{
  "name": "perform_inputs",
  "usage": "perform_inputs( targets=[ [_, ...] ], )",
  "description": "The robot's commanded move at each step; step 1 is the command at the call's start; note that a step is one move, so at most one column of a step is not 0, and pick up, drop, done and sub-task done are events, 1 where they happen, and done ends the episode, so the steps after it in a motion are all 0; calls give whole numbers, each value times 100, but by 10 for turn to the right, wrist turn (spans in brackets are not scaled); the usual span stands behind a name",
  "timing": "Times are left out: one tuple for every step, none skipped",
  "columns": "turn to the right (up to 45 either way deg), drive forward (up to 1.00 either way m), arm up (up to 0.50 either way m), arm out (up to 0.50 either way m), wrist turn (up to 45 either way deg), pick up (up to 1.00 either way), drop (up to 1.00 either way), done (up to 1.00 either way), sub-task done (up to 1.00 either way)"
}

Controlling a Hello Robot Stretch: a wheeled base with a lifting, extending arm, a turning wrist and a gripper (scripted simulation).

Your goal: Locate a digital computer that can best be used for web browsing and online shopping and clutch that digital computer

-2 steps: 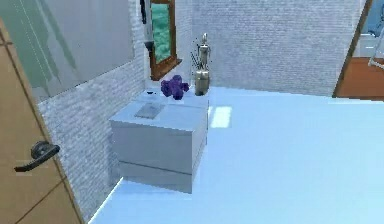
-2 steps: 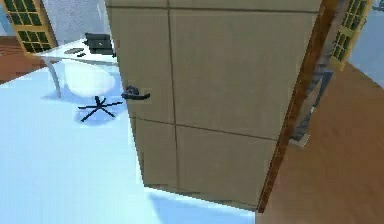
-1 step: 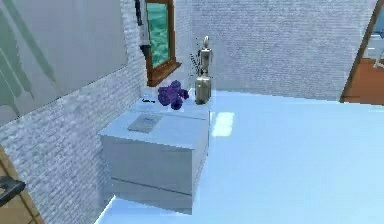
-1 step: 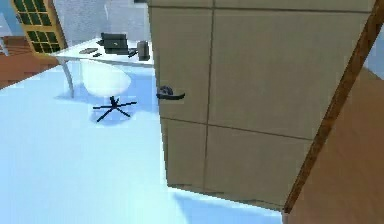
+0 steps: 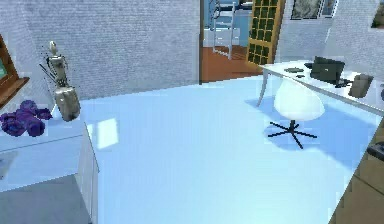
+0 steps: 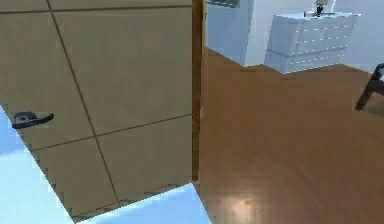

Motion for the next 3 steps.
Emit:
perform_inputs(
  targets=[
    [0,80,0,0,0,0,0,0,0],
    [450,0,0,0,0,0,0,0,0],
    [90,0,0,0,0,0,0,0,0]
  ],
)
